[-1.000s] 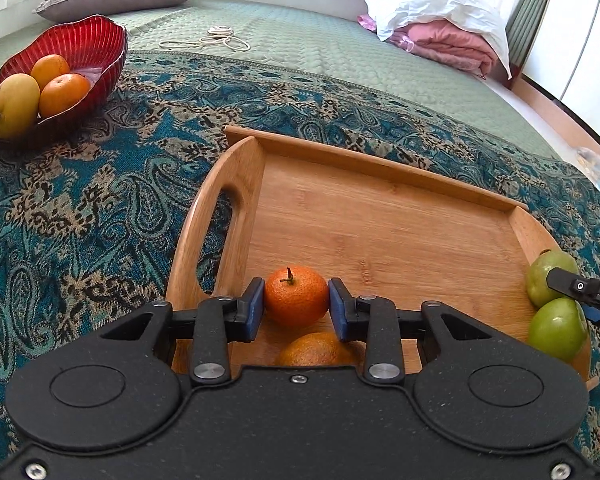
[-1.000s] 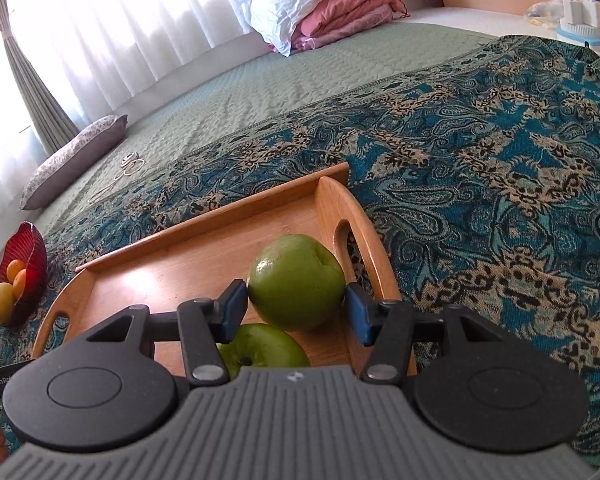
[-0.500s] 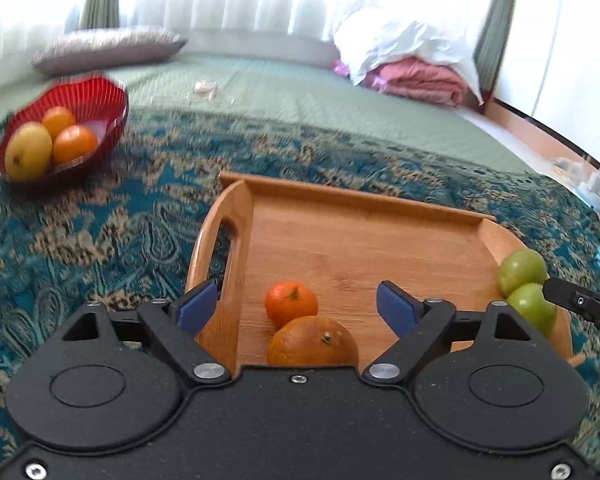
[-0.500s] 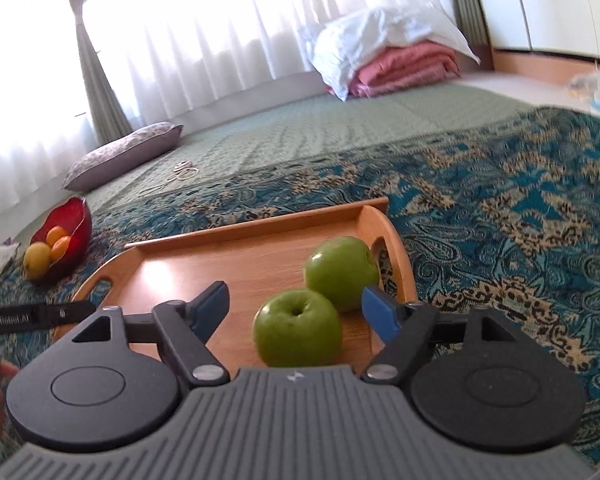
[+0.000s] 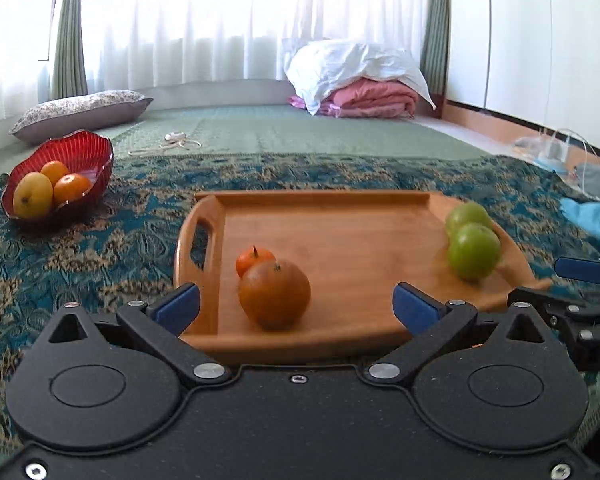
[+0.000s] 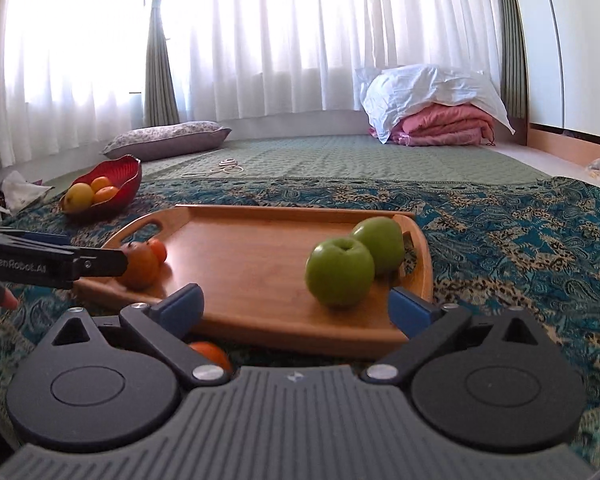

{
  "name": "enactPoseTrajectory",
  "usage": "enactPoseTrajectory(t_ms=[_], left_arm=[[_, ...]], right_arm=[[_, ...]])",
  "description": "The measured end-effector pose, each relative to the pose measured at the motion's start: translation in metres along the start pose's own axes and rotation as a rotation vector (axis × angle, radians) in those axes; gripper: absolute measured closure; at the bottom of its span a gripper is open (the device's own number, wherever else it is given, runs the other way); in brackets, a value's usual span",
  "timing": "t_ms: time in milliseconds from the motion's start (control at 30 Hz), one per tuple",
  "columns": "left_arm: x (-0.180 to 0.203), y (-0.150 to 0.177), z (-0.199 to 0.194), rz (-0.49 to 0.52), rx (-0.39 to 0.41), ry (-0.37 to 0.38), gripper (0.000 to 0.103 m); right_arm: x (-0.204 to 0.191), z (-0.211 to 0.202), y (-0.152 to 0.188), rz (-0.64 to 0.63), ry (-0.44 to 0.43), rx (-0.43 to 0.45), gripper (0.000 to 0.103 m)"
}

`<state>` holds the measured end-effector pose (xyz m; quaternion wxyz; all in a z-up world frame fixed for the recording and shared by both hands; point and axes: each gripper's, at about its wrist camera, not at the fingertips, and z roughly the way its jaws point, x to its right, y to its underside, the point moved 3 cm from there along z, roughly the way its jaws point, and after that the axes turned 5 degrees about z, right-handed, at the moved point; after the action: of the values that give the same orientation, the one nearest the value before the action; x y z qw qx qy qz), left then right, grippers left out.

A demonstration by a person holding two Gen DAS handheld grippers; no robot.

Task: Organize fruits
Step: 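Withdraw both tools from the tray toward the loose tangerines and dates, then grasp a tangerine with the right tool while the left tool grasps a red date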

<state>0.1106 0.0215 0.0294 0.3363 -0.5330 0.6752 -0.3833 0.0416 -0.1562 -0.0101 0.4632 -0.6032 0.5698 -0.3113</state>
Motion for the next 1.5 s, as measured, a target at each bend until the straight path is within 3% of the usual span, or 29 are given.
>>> enactPoseTrajectory(t_ms=[433,667,900,1000,1133,1200,1267,1400,1467,1500], left_arm=[[0.015,0.03,-0.004,-0.022,-0.067,0.04,0.0],[0.028,0.036,0.003,-0.019,-0.086,0.038,0.0],[0.041,0.039,0.006,-0.009,-0.087,0.044,0.007],[0.045,0.038,0.007,-0.016,-0.097,0.059,0.013],[0.045,0.038,0.01,-0.035,-0.118,0.077,0.034],[0.043,0.038,0.01,-0.054,-0.122,0.088,0.038],[0.043,0.037,0.011,-0.062,-0.126,0.101,0.05],[0.044,0.035,0.009,-0.072,-0.131,0.132,0.069],[0.045,0.034,0.007,-0.081,-0.136,0.138,0.085],[0.044,0.034,0.005,-0.089,-0.137,0.145,0.085]], right_arm=[[-0.042,-0.033,0.052,-0.111,-0.027,-0.021,0.0],[-0.064,-0.043,0.067,-0.113,0.008,0.044,0.0],[-0.076,-0.047,0.078,-0.097,0.024,0.06,0.014],[-0.078,-0.046,0.077,-0.078,0.026,0.064,0.019],[-0.081,-0.045,0.077,-0.087,0.021,0.062,0.028],[-0.083,-0.043,0.078,-0.09,0.027,0.056,0.034],[-0.084,-0.041,0.078,-0.087,0.03,0.048,0.042],[-0.085,-0.039,0.078,-0.074,0.021,0.041,0.047],[-0.086,-0.039,0.077,-0.077,0.016,0.043,0.05],[-0.087,-0.039,0.077,-0.079,0.013,0.044,0.052]])
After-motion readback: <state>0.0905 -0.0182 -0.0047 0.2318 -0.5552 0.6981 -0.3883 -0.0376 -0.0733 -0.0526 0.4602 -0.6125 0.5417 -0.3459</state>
